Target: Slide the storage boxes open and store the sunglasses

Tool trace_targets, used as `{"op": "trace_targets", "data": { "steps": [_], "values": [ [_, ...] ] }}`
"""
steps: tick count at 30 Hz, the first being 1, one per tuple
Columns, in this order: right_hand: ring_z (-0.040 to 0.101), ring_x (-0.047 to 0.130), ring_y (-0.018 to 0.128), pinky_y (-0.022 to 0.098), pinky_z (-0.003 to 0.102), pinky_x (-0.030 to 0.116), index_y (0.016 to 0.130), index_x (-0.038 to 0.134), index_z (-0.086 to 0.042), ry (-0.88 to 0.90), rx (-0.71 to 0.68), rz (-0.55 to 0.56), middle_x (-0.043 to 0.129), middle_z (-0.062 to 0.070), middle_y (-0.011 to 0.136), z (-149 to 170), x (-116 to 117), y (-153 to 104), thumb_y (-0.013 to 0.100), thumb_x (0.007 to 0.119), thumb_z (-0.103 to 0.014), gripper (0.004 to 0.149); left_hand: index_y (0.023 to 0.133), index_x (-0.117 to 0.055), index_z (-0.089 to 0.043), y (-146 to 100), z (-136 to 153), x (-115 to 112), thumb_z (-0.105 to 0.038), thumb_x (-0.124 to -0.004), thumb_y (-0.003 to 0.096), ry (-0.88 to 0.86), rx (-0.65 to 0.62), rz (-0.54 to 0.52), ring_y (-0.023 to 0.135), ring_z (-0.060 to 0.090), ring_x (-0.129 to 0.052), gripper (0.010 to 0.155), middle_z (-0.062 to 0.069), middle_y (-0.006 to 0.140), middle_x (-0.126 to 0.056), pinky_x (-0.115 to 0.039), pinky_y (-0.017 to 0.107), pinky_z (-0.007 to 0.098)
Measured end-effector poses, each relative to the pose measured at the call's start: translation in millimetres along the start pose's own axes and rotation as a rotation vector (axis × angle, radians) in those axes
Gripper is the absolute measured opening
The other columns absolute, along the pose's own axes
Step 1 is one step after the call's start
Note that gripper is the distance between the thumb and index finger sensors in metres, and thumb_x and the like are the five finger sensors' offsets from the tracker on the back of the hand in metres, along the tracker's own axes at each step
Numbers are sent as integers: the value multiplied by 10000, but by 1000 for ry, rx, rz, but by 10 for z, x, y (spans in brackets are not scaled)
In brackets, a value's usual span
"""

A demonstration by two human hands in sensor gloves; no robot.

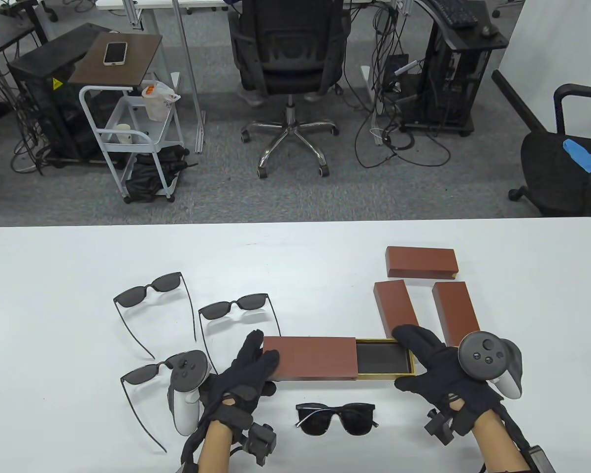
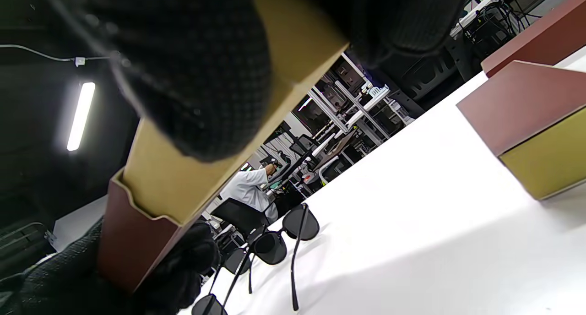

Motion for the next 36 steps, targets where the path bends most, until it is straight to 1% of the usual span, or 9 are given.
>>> {"op": "trace_targets", "data": {
  "steps": [3,5,12,16,22,25,29,32,36],
  "values": [
    [375,696,887,663,467,679,934,574,-298,22,-3,13,560,92,1013,-3,17,2,230,1007,-312,827,1138,-284,-187,26,89,-74,-617,-714,516,-110,44,116,782,300,-898,870,129,1041,-728,-787,530,480],
    [372,695,888,663,464,680,934,574,-301,23,-2,14,561,85,1015,-6,25,2,232,1005,-317,824,1140,-281,-192,37,100,-79,-622,-670,529,-110,47,126,761,287,-908,842,108,1013,-756,-791,523,468],
    [363,709,880,658,459,687,933,575,-307,21,-3,22,578,81,1008,-16,80,11,227,1009,-346,829,1129,-340,-149,37,63,-3,-613,-601,533,-83,19,39,618,246,-941,799,94,893,-817,-808,445,433],
    [362,725,871,651,462,694,928,589,-301,24,-14,28,599,83,1002,-44,93,24,218,1015,-366,830,1123,-373,-132,20,34,41,-611,-579,533,-64,10,8,604,239,-948,787,92,866,-828,-810,447,439],
    [406,627,906,677,498,622,969,419,-245,8,39,22,487,134,1032,43,143,8,231,996,-400,949,1119,-400,-136,-26,-20,142,-626,-556,528,-56,-28,-102,580,223,-951,783,79,840,-841,-812,434,431],
    [436,609,905,672,530,605,963,455,-225,-73,110,17,494,150,1030,150,271,-30,251,976,-401,900,1114,-419,-137,-65,-11,261,-633,-548,526,-69,-35,-205,558,212,-956,780,72,823,-851,-817,419,421],
    [447,632,887,656,543,618,932,577,-229,-177,145,-76,543,155,1015,154,524,-23,274,940,-432,778,1110,-435,-141,-104,10,394,-641,-538,522,-93,-45,-291,537,200,-960,779,64,807,-860,-820,404,412],
    [420,696,860,634,532,657,870,700,-275,-360,75,-154,670,119,973,1,815,10,282,923,-442,652,1109,-451,-149,-132,24,466,-648,-531,521,-93,-48,-334,524,200,-961,775,65,794,-868,-818,398,414],
    [370,806,793,588,506,725,781,809,-304,-541,-53,-185,805,69,896,-263,1150,39,285,904,-447,525,1108,-461,-149,-126,41,487,-652,-527,519,-88,-40,-345,515,200,-962,778,66,784,-875,-819,393,415]
  ]
}}
Point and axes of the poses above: the tracker on the back of each hand, its own z axis roughly to the little-finger side, its own y axis roughly from the wrist to the fingertips, x = y × z, the point moved 4 cm from there along y, roughly from the wrist to the fingertips
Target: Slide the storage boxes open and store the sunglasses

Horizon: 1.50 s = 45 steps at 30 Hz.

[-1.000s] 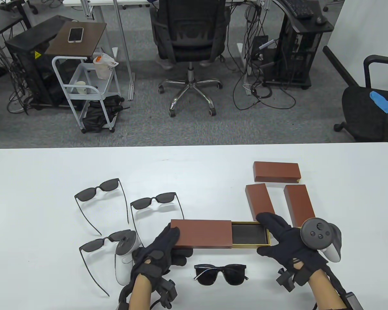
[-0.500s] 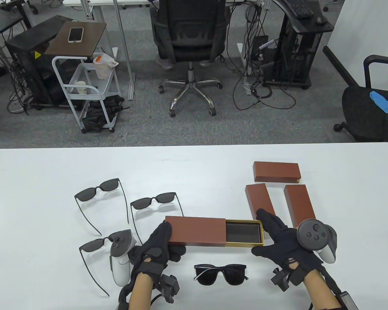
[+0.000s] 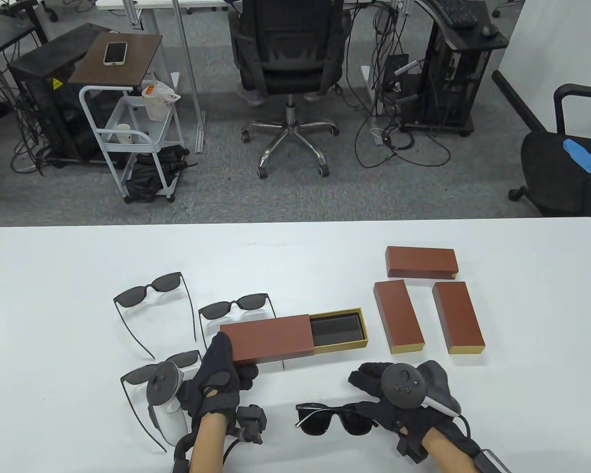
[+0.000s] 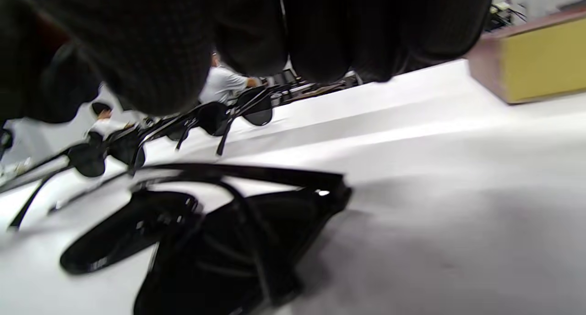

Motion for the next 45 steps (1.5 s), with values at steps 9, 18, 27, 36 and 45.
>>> {"op": "trace_targets", "data": {
  "steps": [9,18,27,36,45],
  "values": [
    [322,921,656,509,477,794,703,877,-292,-243,-123,25,934,45,762,-436,194,51,278,911,-419,444,1112,-451,-153,33,35,-27,-647,-520,515,18,12,14,524,207,-958,778,69,791,-870,-815,401,421],
    [298,963,568,456,465,822,672,898,-271,-330,-141,12,982,56,668,-513,271,59,286,912,-368,398,1113,-447,-150,66,82,-17,-640,-524,513,-3,32,29,532,220,-954,779,77,795,-867,-810,406,433],
    [288,968,543,442,461,827,670,899,-263,-323,-134,-2,990,50,639,-503,290,62,290,908,-353,391,1113,-448,-146,65,82,-20,-637,-529,512,2,36,31,536,229,-952,781,84,798,-864,-806,410,440],
    [297,941,551,453,474,804,678,892,-270,-323,-108,108,965,60,647,-479,-108,8,295,897,-335,389,1115,-441,-151,66,82,-12,-636,-525,511,1,35,26,544,228,-950,779,82,805,-860,-805,415,439],
    [302,932,554,456,477,797,672,898,-278,-359,-83,225,959,63,651,-458,-947,-48,290,901,-326,385,1117,-434,-151,65,94,-14,-633,-523,510,5,46,20,550,233,-946,780,86,811,-854,-802,419,444]
  ]
}}
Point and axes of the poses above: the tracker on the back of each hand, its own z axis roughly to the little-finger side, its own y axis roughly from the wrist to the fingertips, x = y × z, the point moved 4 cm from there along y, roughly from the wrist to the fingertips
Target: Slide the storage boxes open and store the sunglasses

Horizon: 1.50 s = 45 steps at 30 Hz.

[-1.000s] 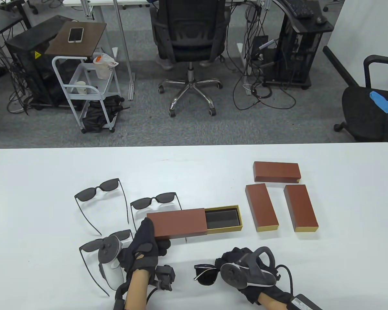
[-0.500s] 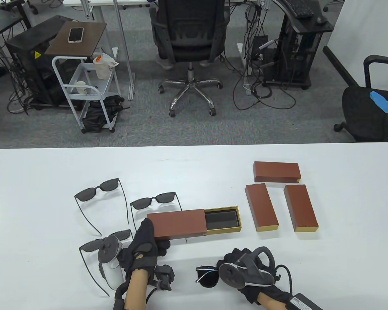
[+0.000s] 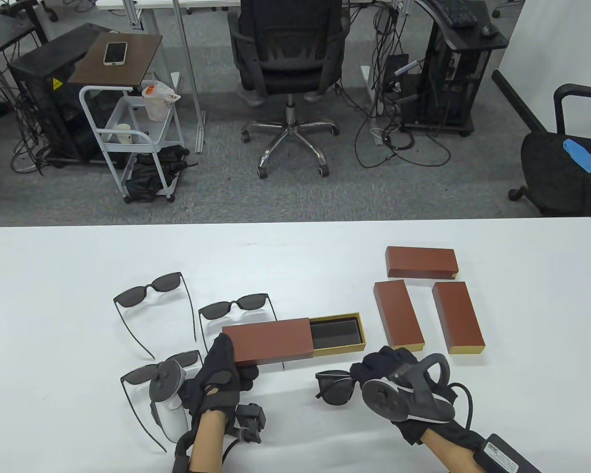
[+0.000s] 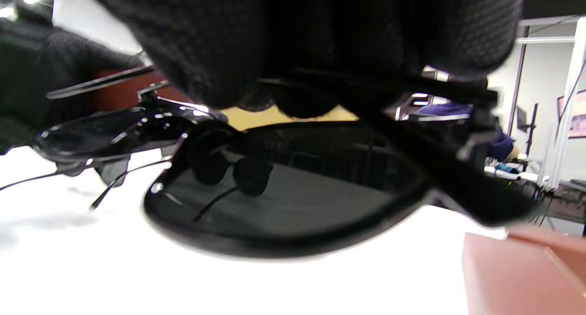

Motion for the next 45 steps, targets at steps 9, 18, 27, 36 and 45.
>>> {"op": "trace_targets", "data": {
  "steps": [9,18,27,36,45],
  "values": [
    [299,922,559,459,475,793,673,896,-290,-190,63,121,945,62,661,247,-378,168,290,896,-324,384,1116,-443,-146,2,22,-49,-631,-522,510,10,13,44,543,235,-949,780,88,805,-859,-803,414,445],
    [301,907,578,475,478,780,670,897,-304,-322,54,82,931,62,679,193,-377,261,294,894,-321,377,1117,-441,-146,-8,3,-152,-629,-517,511,24,16,113,544,234,-949,778,87,806,-859,-804,416,445],
    [298,906,585,481,475,781,669,897,-315,-397,-12,41,930,52,688,-23,-287,293,295,895,-319,374,1117,-435,-144,-25,-20,-224,-630,-513,513,35,10,139,550,236,-948,779,89,811,-855,-803,418,446],
    [273,934,552,460,457,804,651,912,-319,-354,-9,10,964,20,656,-118,-204,352,275,908,-332,377,1117,-426,-140,-33,-29,-305,-626,-506,513,34,15,180,551,236,-947,780,90,814,-850,-804,419,446],
    [258,957,514,434,446,823,624,934,-315,-150,73,-38,989,13,614,-88,-187,434,240,942,-326,384,1114,-432,-132,-43,-38,-384,-622,-495,509,55,20,235,531,230,-951,781,92,800,-857,-807,406,442]
  ]
}}
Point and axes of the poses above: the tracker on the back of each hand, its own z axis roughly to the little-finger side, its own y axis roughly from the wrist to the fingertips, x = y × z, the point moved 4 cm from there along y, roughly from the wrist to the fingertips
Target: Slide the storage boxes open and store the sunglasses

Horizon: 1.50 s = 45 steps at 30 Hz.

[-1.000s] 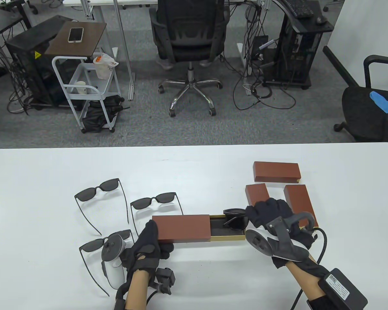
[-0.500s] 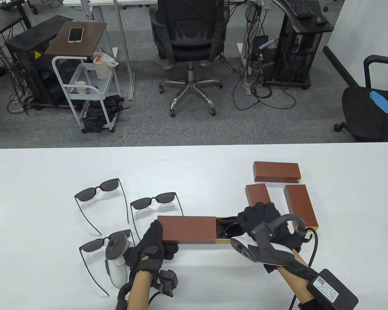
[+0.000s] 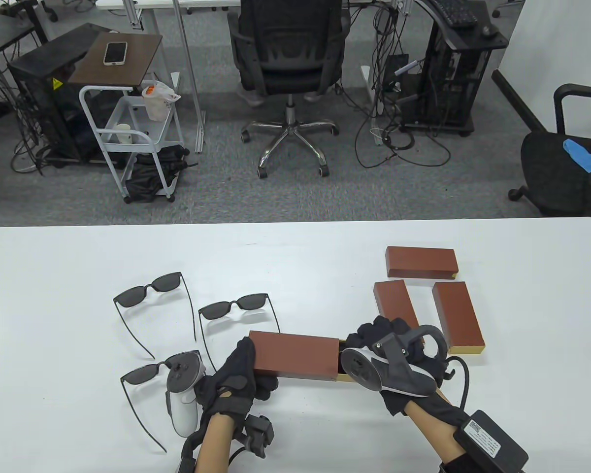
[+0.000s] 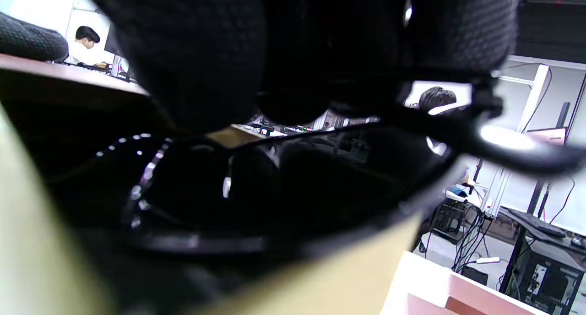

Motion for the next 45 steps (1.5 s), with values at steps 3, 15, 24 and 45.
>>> {"op": "trace_targets", "data": {
  "steps": [3,15,24,45],
  "values": [
    [256,957,515,435,444,824,633,930,-310,39,21,-19,988,14,614,2,14,18,244,942,-328,389,1116,-416,-129,-1,-4,-47,-619,-486,510,-12,-3,20,537,227,-948,782,93,808,-848,-807,409,440],
    [245,992,506,422,432,848,631,930,-321,146,63,-18,1006,7,618,76,93,37,219,957,-406,422,1119,-401,-127,-10,44,-27,-615,-476,510,-4,25,2,549,232,-942,784,96,816,-839,-802,418,444],
    [333,867,737,520,474,786,782,813,-299,531,320,44,856,64,850,751,162,-89,292,867,-489,527,1129,-365,-153,-7,16,-10,-610,-456,506,-10,2,14,587,233,-925,778,87,849,-811,-790,446,445],
    [306,978,559,342,394,879,786,809,-261,1357,708,117,842,139,839,1069,1312,-588,352,808,-497,494,1136,-321,-168,-3,63,9,-604,-442,504,-51,-8,7,627,245,-900,777,93,881,-776,-772,477,455]
  ]
}}
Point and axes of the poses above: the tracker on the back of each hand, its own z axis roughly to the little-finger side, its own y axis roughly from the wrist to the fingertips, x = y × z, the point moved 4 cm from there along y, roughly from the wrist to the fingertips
